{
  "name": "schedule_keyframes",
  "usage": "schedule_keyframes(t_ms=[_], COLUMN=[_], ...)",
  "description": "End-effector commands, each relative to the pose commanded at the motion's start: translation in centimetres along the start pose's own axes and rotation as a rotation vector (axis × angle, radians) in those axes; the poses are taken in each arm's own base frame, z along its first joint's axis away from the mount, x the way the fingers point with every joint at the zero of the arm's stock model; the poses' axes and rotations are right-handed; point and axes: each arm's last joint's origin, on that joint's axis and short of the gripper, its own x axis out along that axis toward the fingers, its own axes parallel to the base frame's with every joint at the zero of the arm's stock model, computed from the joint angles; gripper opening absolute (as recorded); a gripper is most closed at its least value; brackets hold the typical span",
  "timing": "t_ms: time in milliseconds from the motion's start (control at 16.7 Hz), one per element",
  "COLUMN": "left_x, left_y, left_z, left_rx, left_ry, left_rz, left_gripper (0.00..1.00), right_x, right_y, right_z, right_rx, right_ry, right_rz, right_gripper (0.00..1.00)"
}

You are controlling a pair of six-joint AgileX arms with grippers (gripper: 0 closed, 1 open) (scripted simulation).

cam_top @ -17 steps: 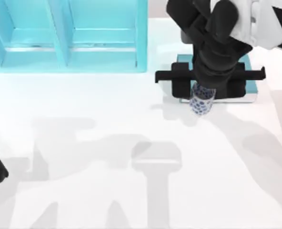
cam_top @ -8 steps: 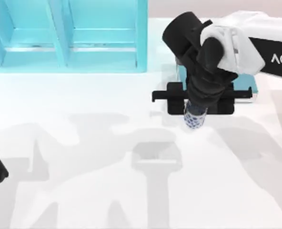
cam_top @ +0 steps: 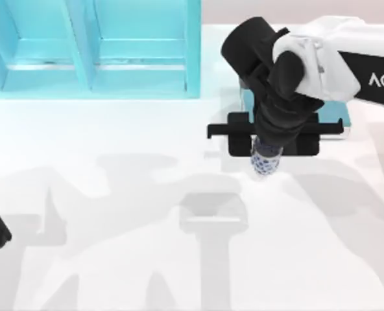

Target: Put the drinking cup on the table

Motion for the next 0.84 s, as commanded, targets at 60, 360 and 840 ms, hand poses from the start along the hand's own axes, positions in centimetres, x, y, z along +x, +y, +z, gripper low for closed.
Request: schedule_keyframes(t_ms=[60,360,840], left_x=[0.0,0.0,0.0], left_y=[0.0,0.0,0.0], left_z=[0.0,0.0,0.0], left_rx=[0.0,0.0,0.0], left_ry=[0.0,0.0,0.0], left_rz=[0.0,0.0,0.0], left_gripper=[1.0,1.0,1.0], right_x=[0.0,0.0,0.0], right_y=[0.0,0.0,0.0], right_z=[0.0,0.0,0.0], right_rx=[0.0,0.0,0.0], right_ry=[0.0,0.0,0.0], right_rz=[0.0,0.0,0.0], right_gripper=[0.45,0.83,1.0])
